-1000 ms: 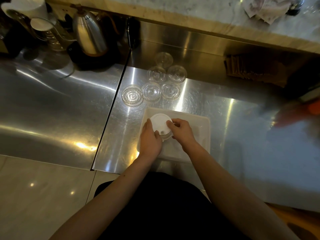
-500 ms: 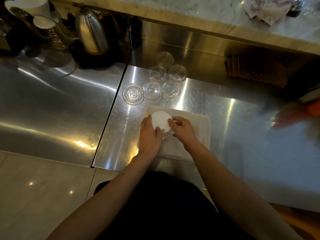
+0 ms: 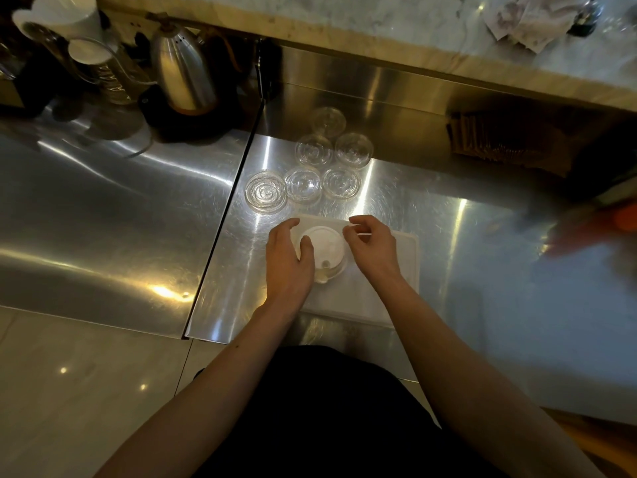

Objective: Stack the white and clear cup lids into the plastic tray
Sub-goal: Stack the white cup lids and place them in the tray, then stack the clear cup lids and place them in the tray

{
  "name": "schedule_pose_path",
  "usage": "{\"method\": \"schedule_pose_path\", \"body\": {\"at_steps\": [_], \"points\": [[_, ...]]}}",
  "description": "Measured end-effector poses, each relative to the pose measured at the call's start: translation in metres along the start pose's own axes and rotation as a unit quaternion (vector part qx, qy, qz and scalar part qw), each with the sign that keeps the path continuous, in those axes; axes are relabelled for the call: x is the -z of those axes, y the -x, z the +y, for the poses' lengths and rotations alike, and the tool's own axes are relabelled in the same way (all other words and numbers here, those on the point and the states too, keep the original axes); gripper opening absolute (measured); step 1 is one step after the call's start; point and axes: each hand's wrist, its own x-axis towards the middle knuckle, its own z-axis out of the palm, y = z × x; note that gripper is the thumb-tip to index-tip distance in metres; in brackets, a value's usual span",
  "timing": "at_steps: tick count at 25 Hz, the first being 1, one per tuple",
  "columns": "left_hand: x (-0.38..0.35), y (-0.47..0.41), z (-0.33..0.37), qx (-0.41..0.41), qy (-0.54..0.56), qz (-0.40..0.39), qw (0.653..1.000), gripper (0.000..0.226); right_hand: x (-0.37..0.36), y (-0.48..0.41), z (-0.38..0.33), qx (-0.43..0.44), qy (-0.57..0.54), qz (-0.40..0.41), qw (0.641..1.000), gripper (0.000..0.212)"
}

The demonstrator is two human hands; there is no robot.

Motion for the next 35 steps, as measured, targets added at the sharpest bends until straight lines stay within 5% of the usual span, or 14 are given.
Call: {"method": "schedule_pose_path", "body": {"at_steps": [16, 25, 35], "points": [[0.016, -0.091, -0.007, 0.009, -0.024, 0.003, 1.0, 0.038, 0.0, -0.063, -0.043, 0.064, 0.049, -0.043, 0.996, 0.035], [0.019, -0.155, -0.039, 0.103, -0.096, -0.031, 0.989, 0.052, -0.033, -0.126, -0.042, -0.011, 0.182, -0.143, 0.973, 0.053], [0.009, -0.201, -0.064, 0.12, -0.205, -0.086, 0.968, 0.069, -0.068, -0.174, -0.048, 0.015, 0.341, -0.178, 0.923, 0.067]]}}
